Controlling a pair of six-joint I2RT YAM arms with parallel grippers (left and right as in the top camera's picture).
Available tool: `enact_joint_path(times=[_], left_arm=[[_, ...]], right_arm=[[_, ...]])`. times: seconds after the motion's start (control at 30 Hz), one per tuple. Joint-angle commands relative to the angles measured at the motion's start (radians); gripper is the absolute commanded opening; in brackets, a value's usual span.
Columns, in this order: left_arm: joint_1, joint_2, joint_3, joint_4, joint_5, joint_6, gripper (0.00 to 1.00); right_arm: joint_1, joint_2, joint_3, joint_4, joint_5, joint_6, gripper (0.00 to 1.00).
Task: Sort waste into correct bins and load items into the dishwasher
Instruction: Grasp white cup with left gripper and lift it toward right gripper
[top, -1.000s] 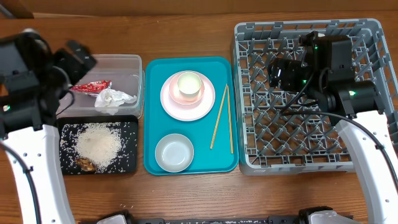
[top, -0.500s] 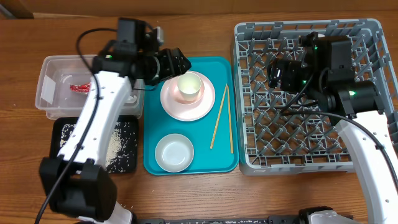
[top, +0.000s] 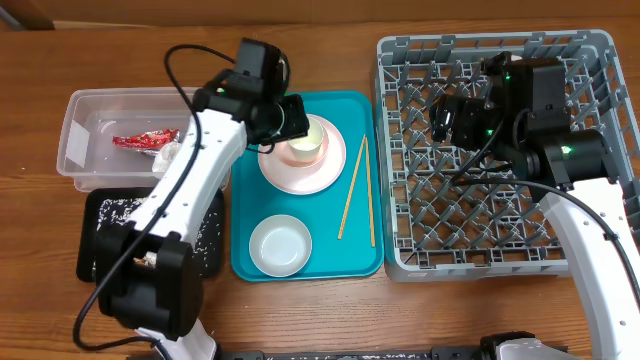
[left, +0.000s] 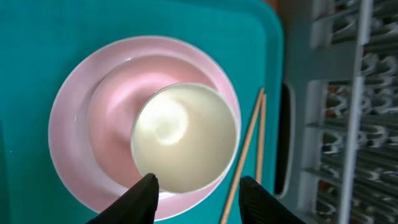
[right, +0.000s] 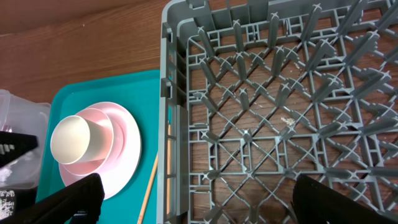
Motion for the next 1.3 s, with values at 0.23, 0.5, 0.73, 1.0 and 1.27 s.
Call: enact_joint_path(times=[0.23, 0.5, 0.73, 1.0, 1.27], left_arm=[[-0.008, 0.116, 0.001, -0.032, -0.118, 0.003, 0.37], [-0.006, 0.127, 0.002, -0.021, -0.135, -0.005, 0.22], [0.042, 0.111, 0.087, -0.066, -0.102, -0.004, 0.04], [0.177, 0.063, 0.32, -0.243, 0.233, 0.114, 0.04], [0.366, 0.05, 0.372, -0.339, 1.111, 0.406, 0.04]], right_arm=[[0.002, -0.008, 0.024, -0.007, 0.006, 0.001, 0.99], [0.002, -0.008, 0.024, -0.009, 0.006, 0.0, 0.99], [0.002, -0.008, 0.024, -0.011, 0.006, 0.001, 0.99], [0.002, -0.016, 0.03, 0.016, -0.092, 0.0, 1.0], [-0.001, -0.018, 0.029, 0.143, -0.789, -0.209, 1.0]])
